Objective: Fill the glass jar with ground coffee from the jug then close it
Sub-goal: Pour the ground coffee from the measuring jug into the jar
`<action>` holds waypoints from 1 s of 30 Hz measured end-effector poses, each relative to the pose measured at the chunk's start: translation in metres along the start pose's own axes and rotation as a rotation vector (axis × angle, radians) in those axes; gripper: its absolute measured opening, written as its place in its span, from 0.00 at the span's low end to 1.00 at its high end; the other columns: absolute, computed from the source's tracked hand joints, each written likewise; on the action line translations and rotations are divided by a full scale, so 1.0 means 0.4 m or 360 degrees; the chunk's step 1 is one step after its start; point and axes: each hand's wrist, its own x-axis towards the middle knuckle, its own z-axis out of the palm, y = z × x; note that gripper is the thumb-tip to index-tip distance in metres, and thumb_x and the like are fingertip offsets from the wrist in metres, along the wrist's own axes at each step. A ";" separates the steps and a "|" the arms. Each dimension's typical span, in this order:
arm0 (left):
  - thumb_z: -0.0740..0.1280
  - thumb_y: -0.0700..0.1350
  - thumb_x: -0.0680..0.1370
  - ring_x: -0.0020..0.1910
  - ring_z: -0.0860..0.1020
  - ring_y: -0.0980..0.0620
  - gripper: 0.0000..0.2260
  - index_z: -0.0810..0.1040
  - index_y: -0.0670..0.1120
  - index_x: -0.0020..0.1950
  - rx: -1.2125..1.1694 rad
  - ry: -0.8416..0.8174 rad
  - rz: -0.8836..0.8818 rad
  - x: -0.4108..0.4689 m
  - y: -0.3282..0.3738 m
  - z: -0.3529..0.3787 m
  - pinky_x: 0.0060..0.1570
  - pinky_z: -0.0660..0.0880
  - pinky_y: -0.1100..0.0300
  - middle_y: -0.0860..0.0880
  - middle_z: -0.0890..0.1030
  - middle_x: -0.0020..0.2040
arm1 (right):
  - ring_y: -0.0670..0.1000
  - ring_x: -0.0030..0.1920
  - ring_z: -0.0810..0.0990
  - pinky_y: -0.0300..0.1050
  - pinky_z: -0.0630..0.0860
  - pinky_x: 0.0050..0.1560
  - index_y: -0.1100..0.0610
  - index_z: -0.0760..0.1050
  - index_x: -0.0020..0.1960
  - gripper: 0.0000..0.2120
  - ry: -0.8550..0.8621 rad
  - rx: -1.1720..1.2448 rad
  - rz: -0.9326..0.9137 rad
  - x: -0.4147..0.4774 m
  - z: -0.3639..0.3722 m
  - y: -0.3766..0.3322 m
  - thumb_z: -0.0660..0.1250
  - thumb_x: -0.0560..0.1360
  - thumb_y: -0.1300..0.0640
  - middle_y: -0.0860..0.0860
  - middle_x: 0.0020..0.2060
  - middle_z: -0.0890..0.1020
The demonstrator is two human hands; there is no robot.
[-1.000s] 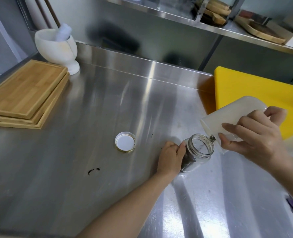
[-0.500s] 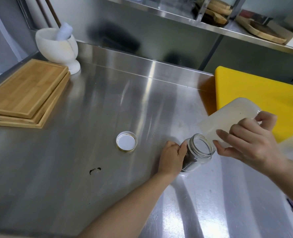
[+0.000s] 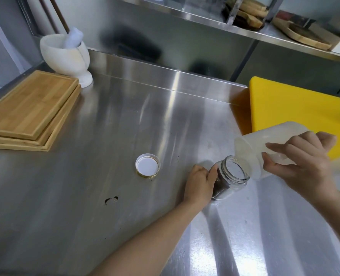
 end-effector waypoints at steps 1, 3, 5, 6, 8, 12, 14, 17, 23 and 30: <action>0.54 0.54 0.79 0.44 0.72 0.49 0.24 0.77 0.35 0.39 0.0002 0.0007 -0.0003 0.000 -0.003 0.002 0.48 0.64 0.63 0.46 0.72 0.42 | 0.50 0.34 0.64 0.46 0.56 0.45 0.63 0.80 0.35 0.13 0.0002 0.0034 0.0134 -0.009 0.002 0.002 0.67 0.73 0.55 0.51 0.23 0.68; 0.54 0.54 0.79 0.46 0.74 0.46 0.24 0.77 0.36 0.39 0.0015 0.0011 -0.0012 0.001 -0.009 0.004 0.49 0.66 0.60 0.47 0.72 0.43 | 0.43 0.35 0.64 0.41 0.56 0.50 0.62 0.80 0.36 0.13 -0.0013 0.0113 0.0416 -0.026 0.004 0.003 0.65 0.72 0.53 0.44 0.27 0.67; 0.54 0.55 0.79 0.45 0.75 0.44 0.24 0.77 0.36 0.40 0.0032 0.0024 -0.0011 0.003 -0.011 0.005 0.48 0.67 0.58 0.47 0.72 0.44 | 0.36 0.38 0.67 0.39 0.57 0.49 0.56 0.79 0.37 0.11 -0.0007 0.0223 0.0733 -0.037 0.002 0.000 0.64 0.70 0.50 0.38 0.29 0.70; 0.55 0.55 0.79 0.45 0.75 0.44 0.24 0.77 0.36 0.40 0.0044 0.0041 0.0007 0.004 -0.013 0.006 0.48 0.67 0.57 0.45 0.74 0.44 | 0.35 0.38 0.68 0.40 0.58 0.47 0.53 0.77 0.38 0.09 0.0018 0.0281 0.0914 -0.041 0.001 -0.002 0.63 0.70 0.49 0.35 0.30 0.71; 0.54 0.59 0.77 0.45 0.76 0.44 0.27 0.77 0.36 0.39 0.0058 0.0090 0.0056 0.008 -0.019 0.008 0.50 0.68 0.56 0.42 0.77 0.46 | 0.38 0.35 0.68 0.42 0.62 0.42 0.51 0.76 0.38 0.09 0.0134 0.0458 0.1311 -0.051 0.008 -0.001 0.63 0.68 0.46 0.35 0.30 0.73; 0.52 0.62 0.74 0.46 0.75 0.44 0.30 0.78 0.37 0.39 0.0046 0.0105 0.0086 0.015 -0.034 0.014 0.51 0.67 0.56 0.42 0.77 0.45 | 0.36 0.30 0.69 0.31 0.65 0.33 0.46 0.75 0.31 0.10 0.0546 0.0897 0.1880 -0.064 0.025 0.016 0.66 0.71 0.52 0.36 0.25 0.76; 0.52 0.63 0.74 0.47 0.75 0.45 0.30 0.77 0.37 0.38 0.0023 0.0086 0.0090 0.014 -0.036 0.014 0.51 0.67 0.57 0.42 0.77 0.44 | 0.36 0.27 0.69 0.30 0.65 0.30 0.49 0.71 0.32 0.13 0.0661 0.0955 0.2115 -0.080 0.035 0.030 0.65 0.75 0.56 0.41 0.26 0.75; 0.47 0.67 0.70 0.45 0.75 0.46 0.34 0.76 0.39 0.35 -0.0006 0.0078 0.0080 0.014 -0.035 0.012 0.51 0.69 0.56 0.43 0.76 0.43 | 0.37 0.24 0.67 0.33 0.64 0.27 0.57 0.70 0.33 0.14 0.0750 0.0993 0.2417 -0.118 0.057 0.041 0.63 0.76 0.55 0.49 0.30 0.70; 0.55 0.59 0.77 0.45 0.76 0.46 0.24 0.75 0.42 0.33 0.0026 -0.0016 0.0038 0.020 -0.045 0.013 0.54 0.71 0.52 0.44 0.75 0.43 | 0.47 0.33 0.66 0.44 0.64 0.34 0.57 0.72 0.36 0.10 0.0916 0.1092 0.2719 -0.203 0.100 0.050 0.62 0.75 0.54 0.52 0.30 0.69; 0.55 0.53 0.79 0.40 0.75 0.47 0.20 0.67 0.51 0.27 0.0095 0.0003 0.0059 0.020 -0.039 0.011 0.44 0.65 0.62 0.46 0.74 0.40 | 0.49 0.34 0.64 0.41 0.65 0.29 0.56 0.70 0.33 0.10 0.0949 0.1048 0.2936 -0.308 0.130 0.043 0.58 0.73 0.60 0.53 0.31 0.67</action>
